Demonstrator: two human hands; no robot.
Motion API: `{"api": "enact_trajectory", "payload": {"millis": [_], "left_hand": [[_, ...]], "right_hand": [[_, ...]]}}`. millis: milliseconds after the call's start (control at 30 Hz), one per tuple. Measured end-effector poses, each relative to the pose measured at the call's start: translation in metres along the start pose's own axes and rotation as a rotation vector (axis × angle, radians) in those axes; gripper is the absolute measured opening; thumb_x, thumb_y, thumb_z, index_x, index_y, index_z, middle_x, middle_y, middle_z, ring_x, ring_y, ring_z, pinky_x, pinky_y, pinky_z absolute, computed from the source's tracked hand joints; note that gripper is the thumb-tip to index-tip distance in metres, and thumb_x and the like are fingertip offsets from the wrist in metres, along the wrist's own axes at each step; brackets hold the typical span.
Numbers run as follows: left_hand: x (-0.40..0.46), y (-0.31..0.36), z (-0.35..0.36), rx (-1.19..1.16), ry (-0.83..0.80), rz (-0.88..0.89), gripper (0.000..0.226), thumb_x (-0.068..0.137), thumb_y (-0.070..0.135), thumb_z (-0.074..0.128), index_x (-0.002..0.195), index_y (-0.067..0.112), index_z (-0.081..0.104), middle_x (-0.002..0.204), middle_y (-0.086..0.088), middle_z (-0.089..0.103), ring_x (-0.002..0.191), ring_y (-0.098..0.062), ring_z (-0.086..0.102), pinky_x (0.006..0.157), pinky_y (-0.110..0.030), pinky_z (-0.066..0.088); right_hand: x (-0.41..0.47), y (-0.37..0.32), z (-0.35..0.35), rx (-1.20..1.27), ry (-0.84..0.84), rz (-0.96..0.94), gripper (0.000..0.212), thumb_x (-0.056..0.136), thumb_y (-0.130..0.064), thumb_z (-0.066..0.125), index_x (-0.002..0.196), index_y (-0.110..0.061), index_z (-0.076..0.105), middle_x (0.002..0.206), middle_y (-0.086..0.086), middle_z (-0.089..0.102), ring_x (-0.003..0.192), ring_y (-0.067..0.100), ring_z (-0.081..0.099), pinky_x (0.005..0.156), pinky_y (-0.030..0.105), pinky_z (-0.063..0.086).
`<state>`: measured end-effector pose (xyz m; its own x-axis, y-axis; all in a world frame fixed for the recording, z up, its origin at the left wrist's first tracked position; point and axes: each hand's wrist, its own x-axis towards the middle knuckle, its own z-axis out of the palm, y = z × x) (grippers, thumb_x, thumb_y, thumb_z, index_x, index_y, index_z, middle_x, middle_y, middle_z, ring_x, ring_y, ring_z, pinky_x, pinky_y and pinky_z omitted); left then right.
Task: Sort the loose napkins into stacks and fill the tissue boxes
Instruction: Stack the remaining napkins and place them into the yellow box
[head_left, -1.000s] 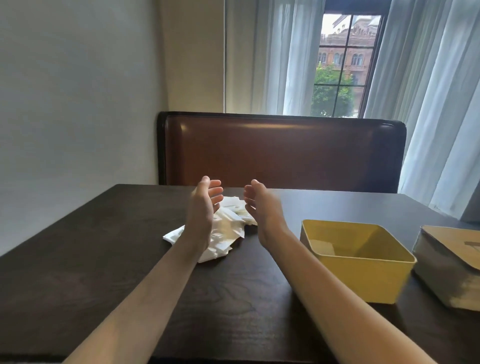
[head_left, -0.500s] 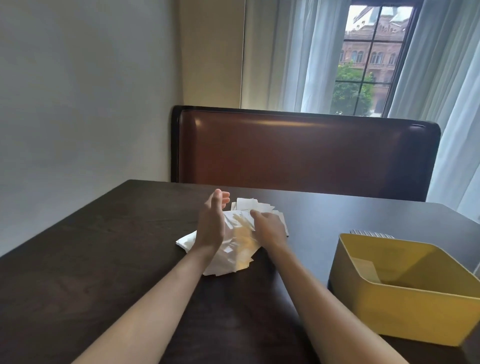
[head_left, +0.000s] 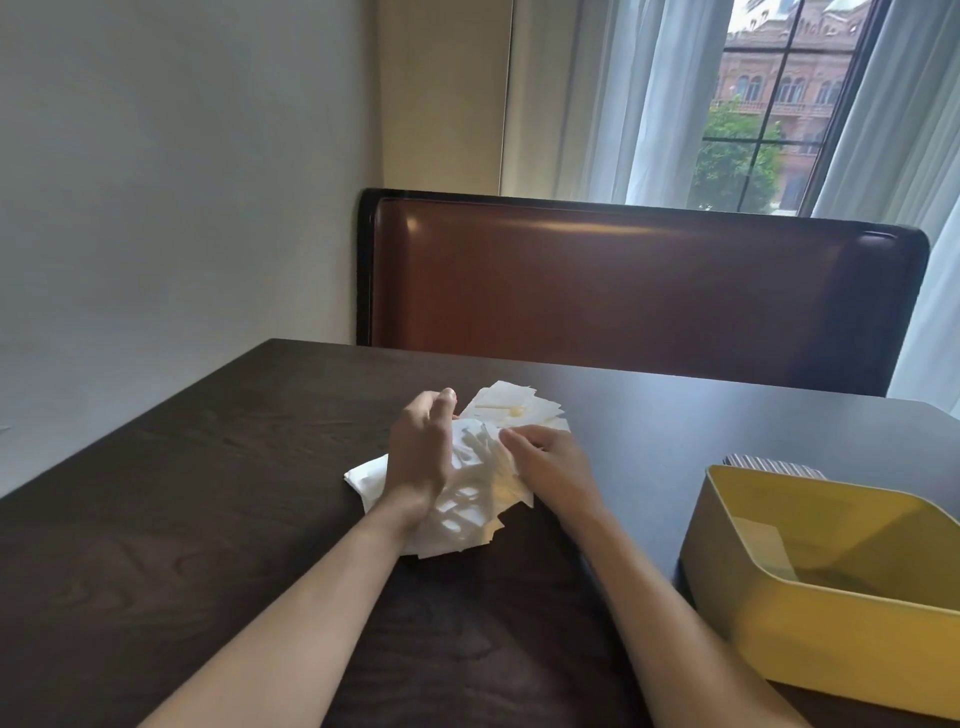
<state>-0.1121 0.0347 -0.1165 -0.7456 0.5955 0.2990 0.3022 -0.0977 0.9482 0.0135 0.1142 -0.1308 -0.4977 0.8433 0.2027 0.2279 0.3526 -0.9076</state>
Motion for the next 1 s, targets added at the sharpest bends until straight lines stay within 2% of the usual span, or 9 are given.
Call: {"api": "enact_trajectory", "payload": {"millis": [100, 233, 367, 533, 633, 700, 767, 900, 1000], "left_hand": [[0.000, -0.003, -0.005, 0.052, -0.047, -0.013, 0.031, 0.101, 0.032, 0.052, 0.095, 0.006, 0.069, 0.092, -0.003, 0.070, 0.081, -0.011, 0.060, 0.069, -0.017, 0.044], [0.002, -0.008, -0.007, 0.133, -0.117, -0.011, 0.021, 0.097, 0.028, 0.063, 0.089, 0.012, 0.073, 0.085, -0.002, 0.074, 0.083, -0.020, 0.069, 0.075, -0.036, 0.053], [0.001, -0.013, -0.008, 0.157, -0.118, 0.052, 0.012, 0.095, 0.018, 0.065, 0.089, 0.014, 0.075, 0.078, -0.001, 0.071, 0.070, -0.013, 0.063, 0.066, -0.031, 0.052], [-0.001, -0.014, -0.008, 0.148, -0.103, 0.097, 0.012, 0.096, 0.017, 0.064, 0.090, 0.015, 0.074, 0.070, 0.008, 0.065, 0.055, -0.002, 0.055, 0.053, -0.018, 0.042], [-0.001, -0.014, -0.009, 0.143, -0.105, 0.084, 0.014, 0.097, 0.021, 0.063, 0.089, 0.015, 0.074, 0.065, 0.011, 0.062, 0.050, -0.001, 0.051, 0.052, -0.021, 0.039], [-0.001, -0.011, -0.009, 0.136, -0.093, 0.092, 0.024, 0.099, 0.027, 0.059, 0.087, 0.012, 0.073, 0.062, 0.006, 0.062, 0.056, -0.007, 0.053, 0.054, -0.025, 0.040], [-0.004, -0.005, -0.010, 0.093, -0.091, 0.135, 0.043, 0.099, 0.040, 0.049, 0.089, 0.006, 0.072, 0.074, -0.007, 0.068, 0.070, -0.010, 0.059, 0.064, -0.030, 0.045], [-0.011, 0.011, -0.017, -0.049, -0.197, 0.258, 0.064, 0.088, 0.065, 0.037, 0.109, 0.017, 0.072, 0.104, 0.009, 0.072, 0.102, 0.001, 0.064, 0.084, -0.009, 0.044], [-0.014, 0.014, -0.017, -0.128, -0.355, 0.306, 0.057, 0.087, 0.067, 0.044, 0.101, 0.020, 0.073, 0.095, 0.007, 0.073, 0.092, -0.004, 0.067, 0.080, -0.014, 0.048]], "right_hand": [[-0.004, -0.003, 0.000, 0.080, 0.025, -0.012, 0.041, 0.097, -0.031, 0.056, 0.068, -0.004, 0.066, 0.066, 0.014, 0.059, 0.063, 0.014, 0.052, 0.066, 0.032, 0.042], [-0.004, -0.003, -0.002, 0.137, -0.052, -0.039, 0.029, 0.098, -0.032, 0.056, 0.090, -0.013, 0.077, 0.085, -0.004, 0.074, 0.082, 0.011, 0.066, 0.081, 0.034, 0.050], [-0.004, 0.002, 0.002, 0.025, -0.155, -0.105, 0.023, 0.089, -0.046, 0.065, 0.107, -0.035, 0.074, 0.094, 0.001, 0.076, 0.090, 0.030, 0.068, 0.086, 0.044, 0.055], [-0.006, 0.000, -0.001, 0.077, -0.054, -0.096, 0.006, 0.087, -0.022, 0.073, 0.087, -0.022, 0.079, 0.067, -0.013, 0.071, 0.061, 0.007, 0.059, 0.060, 0.020, 0.045], [-0.007, 0.003, -0.002, 0.093, 0.007, -0.090, 0.033, 0.087, -0.018, 0.072, 0.058, -0.006, 0.062, 0.054, -0.001, 0.052, 0.054, 0.015, 0.043, 0.055, 0.026, 0.034], [-0.009, -0.003, -0.004, 0.147, 0.035, -0.125, 0.043, 0.086, -0.018, 0.071, 0.059, 0.006, 0.047, 0.057, 0.007, 0.038, 0.056, 0.018, 0.034, 0.056, 0.028, 0.028], [-0.012, -0.014, -0.010, 0.299, 0.044, -0.159, 0.043, 0.086, -0.021, 0.069, 0.067, 0.013, 0.051, 0.063, 0.010, 0.042, 0.060, 0.020, 0.037, 0.056, 0.030, 0.032], [-0.018, -0.030, -0.021, 0.645, -0.052, -0.112, 0.029, 0.098, -0.016, 0.058, 0.094, 0.011, 0.067, 0.076, 0.013, 0.057, 0.064, 0.019, 0.053, 0.055, 0.026, 0.046], [-0.022, -0.032, -0.020, 0.716, -0.107, -0.034, 0.025, 0.099, -0.016, 0.055, 0.098, 0.004, 0.069, 0.077, 0.012, 0.061, 0.064, 0.020, 0.057, 0.053, 0.027, 0.049]]}}
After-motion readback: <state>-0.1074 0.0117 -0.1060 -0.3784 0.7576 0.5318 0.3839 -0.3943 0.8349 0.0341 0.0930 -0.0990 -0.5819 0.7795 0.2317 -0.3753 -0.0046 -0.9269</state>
